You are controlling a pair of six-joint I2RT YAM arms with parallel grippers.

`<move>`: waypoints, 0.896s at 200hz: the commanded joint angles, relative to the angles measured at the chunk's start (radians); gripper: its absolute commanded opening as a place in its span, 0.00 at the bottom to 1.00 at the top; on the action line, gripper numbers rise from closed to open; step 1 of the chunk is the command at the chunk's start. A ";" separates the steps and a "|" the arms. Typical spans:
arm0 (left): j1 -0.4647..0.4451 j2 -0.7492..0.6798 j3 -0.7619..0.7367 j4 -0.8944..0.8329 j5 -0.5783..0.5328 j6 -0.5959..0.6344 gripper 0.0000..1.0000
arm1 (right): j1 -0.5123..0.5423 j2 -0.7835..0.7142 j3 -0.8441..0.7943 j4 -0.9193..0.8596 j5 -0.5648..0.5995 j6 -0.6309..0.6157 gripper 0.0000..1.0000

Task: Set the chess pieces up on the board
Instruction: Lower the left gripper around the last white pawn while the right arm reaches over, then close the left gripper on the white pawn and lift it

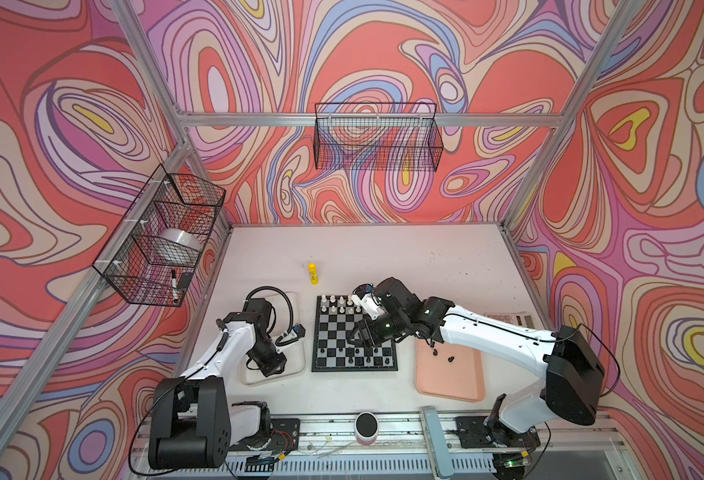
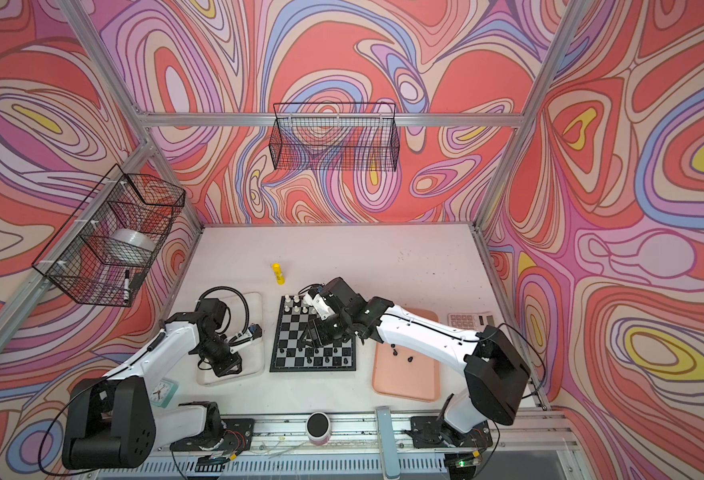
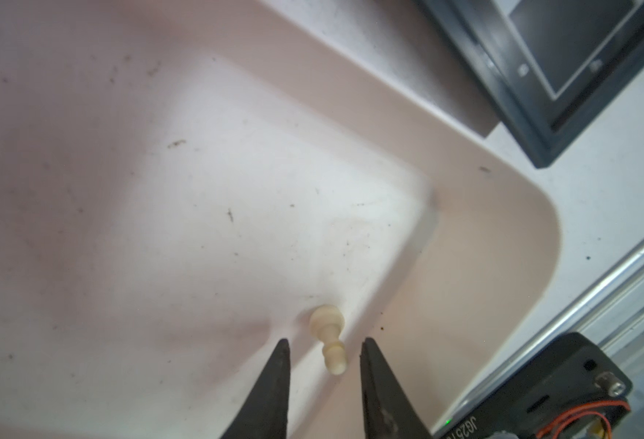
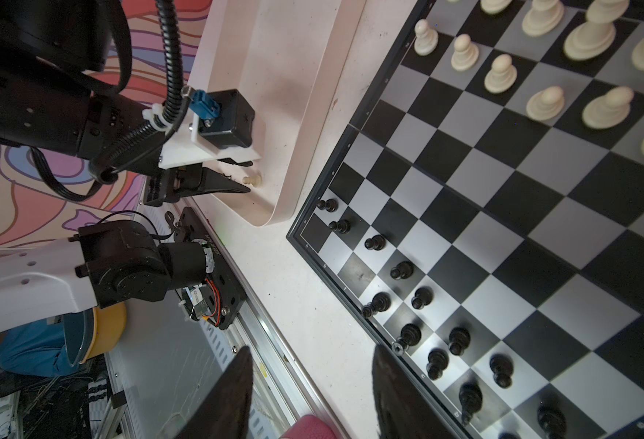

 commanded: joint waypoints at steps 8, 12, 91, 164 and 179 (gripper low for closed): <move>0.003 0.018 -0.010 0.006 0.003 0.028 0.31 | 0.005 -0.002 -0.007 0.002 0.012 -0.003 0.52; 0.003 0.018 -0.011 0.007 0.003 0.028 0.30 | 0.005 -0.002 -0.008 0.002 0.012 -0.002 0.52; 0.003 0.009 -0.026 0.018 0.000 0.029 0.22 | 0.004 -0.002 -0.013 0.006 0.012 -0.001 0.52; 0.003 -0.006 -0.014 0.011 -0.012 0.037 0.13 | 0.005 -0.006 -0.020 0.010 0.014 -0.001 0.51; 0.003 -0.011 -0.011 0.008 -0.015 0.035 0.12 | 0.005 -0.006 -0.022 0.011 0.014 -0.001 0.51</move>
